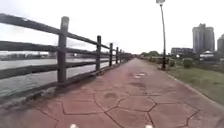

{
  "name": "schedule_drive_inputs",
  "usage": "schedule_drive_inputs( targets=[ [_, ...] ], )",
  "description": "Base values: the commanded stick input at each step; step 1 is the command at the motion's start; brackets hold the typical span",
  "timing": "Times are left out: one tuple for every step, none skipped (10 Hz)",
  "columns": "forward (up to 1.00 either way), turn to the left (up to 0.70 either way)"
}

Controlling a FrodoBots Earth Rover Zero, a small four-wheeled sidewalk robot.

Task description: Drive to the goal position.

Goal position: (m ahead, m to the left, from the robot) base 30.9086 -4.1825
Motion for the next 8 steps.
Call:
schedule_drive_inputs(
  targets=[
    [0.91, -0.36],
    [0.91, -0.36],
    [0.91, -0.36],
    [0.91, -0.36],
    [0.91, -0.33],
    [0.91, -0.14],
    [0.91, 0.00],
    [0.91, 0.00]
  ],
)
